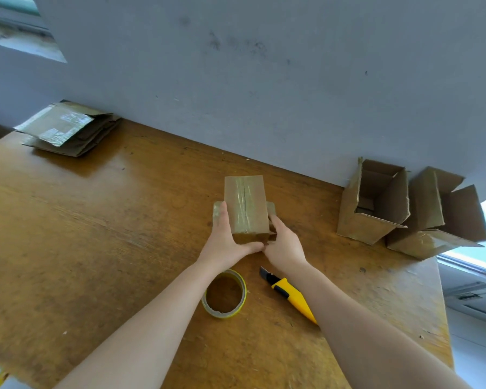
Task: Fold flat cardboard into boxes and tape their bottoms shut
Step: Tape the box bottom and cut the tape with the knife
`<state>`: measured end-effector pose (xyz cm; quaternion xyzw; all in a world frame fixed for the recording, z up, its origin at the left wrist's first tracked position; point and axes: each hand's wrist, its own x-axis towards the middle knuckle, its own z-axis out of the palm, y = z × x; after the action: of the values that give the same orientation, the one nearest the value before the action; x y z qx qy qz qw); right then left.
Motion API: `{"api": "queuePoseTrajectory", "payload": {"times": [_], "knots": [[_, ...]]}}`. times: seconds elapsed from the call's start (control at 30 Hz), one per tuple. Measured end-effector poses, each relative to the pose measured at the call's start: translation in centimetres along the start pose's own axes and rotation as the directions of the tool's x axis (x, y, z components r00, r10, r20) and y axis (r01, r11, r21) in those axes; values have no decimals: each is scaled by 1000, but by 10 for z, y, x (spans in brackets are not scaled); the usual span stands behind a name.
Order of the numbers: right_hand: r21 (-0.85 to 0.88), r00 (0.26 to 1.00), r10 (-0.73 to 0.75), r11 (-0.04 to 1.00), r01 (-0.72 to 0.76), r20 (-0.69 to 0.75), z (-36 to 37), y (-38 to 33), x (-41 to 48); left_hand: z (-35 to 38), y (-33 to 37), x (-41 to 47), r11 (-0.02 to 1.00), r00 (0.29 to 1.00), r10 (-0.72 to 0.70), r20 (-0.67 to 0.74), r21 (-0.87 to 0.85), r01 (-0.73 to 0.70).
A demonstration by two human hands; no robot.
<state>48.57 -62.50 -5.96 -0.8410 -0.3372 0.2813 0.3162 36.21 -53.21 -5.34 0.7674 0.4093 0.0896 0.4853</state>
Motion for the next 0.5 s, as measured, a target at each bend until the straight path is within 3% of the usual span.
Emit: {"api": "queuePoseTrajectory", "payload": {"times": [0.17,0.3,0.4,0.5], "knots": [[108,996,-80,991,76,33,-7,-16,-17,-2,18,-7,982,942,-133,-309,-168,84],[228,991,-99,971,77,86,-13,-25,-23,-9,19,-13,937,911,-248,-330,-321,139],[262,997,-53,964,37,52,-19,-33,-27,-17,20,-22,793,896,-361,-258,-590,150],[227,995,92,971,-79,-48,-21,-37,-32,-26,24,-28,524,882,-452,-133,-840,142]]}}
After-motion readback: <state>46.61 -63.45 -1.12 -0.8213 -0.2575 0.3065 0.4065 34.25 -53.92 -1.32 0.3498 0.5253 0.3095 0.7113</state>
